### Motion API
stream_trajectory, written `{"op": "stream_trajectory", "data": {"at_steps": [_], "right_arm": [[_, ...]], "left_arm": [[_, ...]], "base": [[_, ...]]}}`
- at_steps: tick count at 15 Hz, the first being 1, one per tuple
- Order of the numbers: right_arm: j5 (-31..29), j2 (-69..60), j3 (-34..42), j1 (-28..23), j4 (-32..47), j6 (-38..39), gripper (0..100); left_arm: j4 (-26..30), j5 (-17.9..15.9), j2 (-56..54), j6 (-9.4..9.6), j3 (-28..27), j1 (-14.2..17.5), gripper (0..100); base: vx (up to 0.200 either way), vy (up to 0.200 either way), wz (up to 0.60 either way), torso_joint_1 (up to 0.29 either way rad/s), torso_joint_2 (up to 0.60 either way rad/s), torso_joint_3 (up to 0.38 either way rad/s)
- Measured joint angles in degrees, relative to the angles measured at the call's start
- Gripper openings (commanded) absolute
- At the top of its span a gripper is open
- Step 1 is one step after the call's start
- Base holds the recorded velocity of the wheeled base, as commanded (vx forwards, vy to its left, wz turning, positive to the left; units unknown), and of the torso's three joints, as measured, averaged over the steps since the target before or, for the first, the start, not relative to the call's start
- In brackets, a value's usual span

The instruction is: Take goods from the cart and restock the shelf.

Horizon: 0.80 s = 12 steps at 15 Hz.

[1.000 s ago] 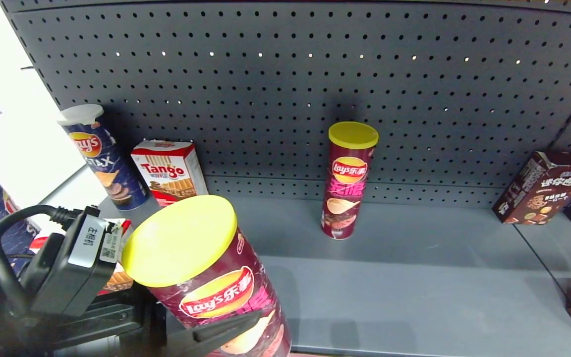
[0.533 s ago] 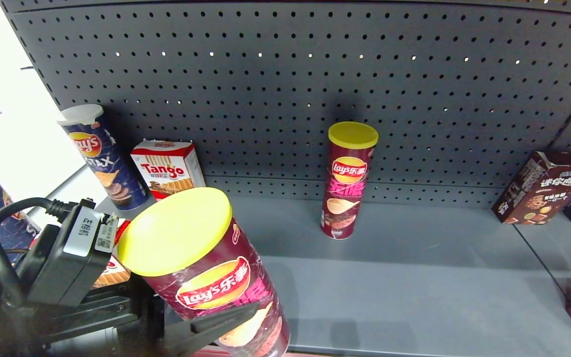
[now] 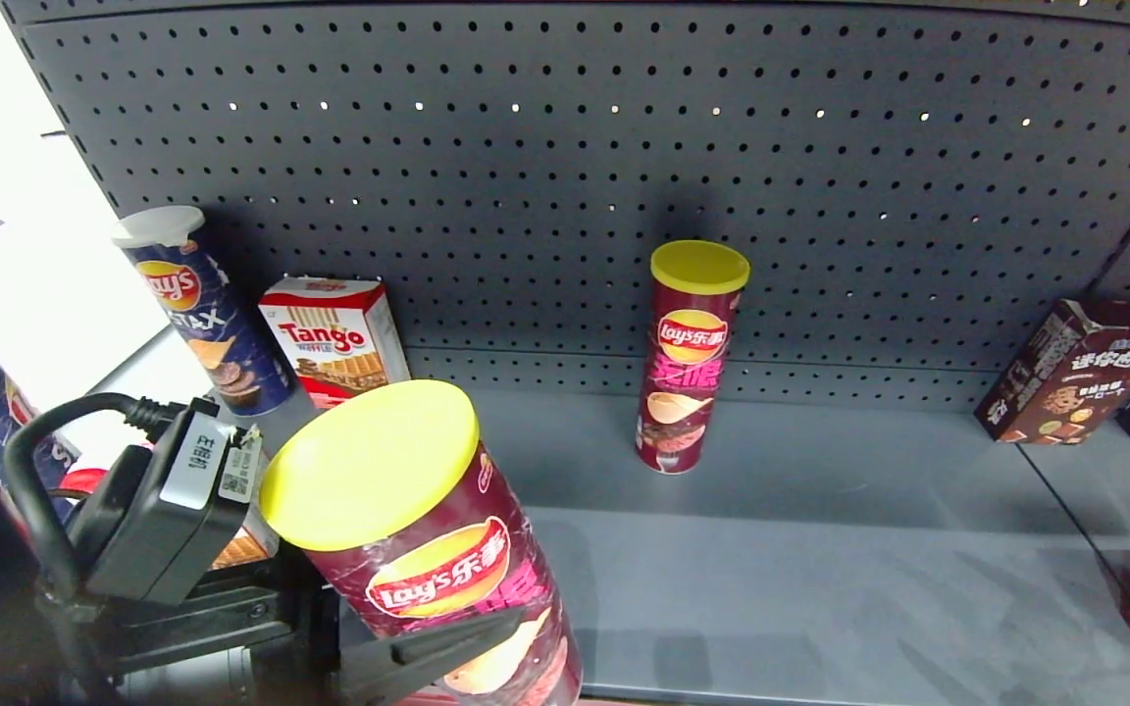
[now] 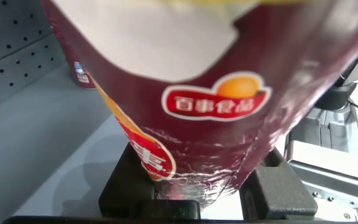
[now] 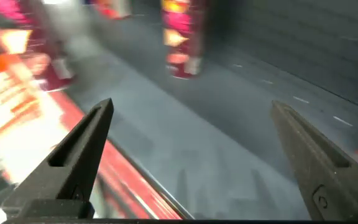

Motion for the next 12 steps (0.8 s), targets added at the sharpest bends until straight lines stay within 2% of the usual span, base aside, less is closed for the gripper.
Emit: {"op": "stream_trajectory", "data": {"at_steps": [3,12], "right_arm": [[0.29,7.70,-3.54,5.18,-1.17,-0.22,100],[1.48,25.82,-14.01,8.90,-3.00,3.67,100]], "left_arm": [[0.02,-0.13,0.05,0.00,-0.26,0.11,0],[0.07,-0.20,-0.04,-0.46,0.05,1.33,0]], "base": [[0.000,0.000,0.00,0.000,0.00,0.000],[0.000,0.000,0.00,0.000,0.00,0.000]]}}
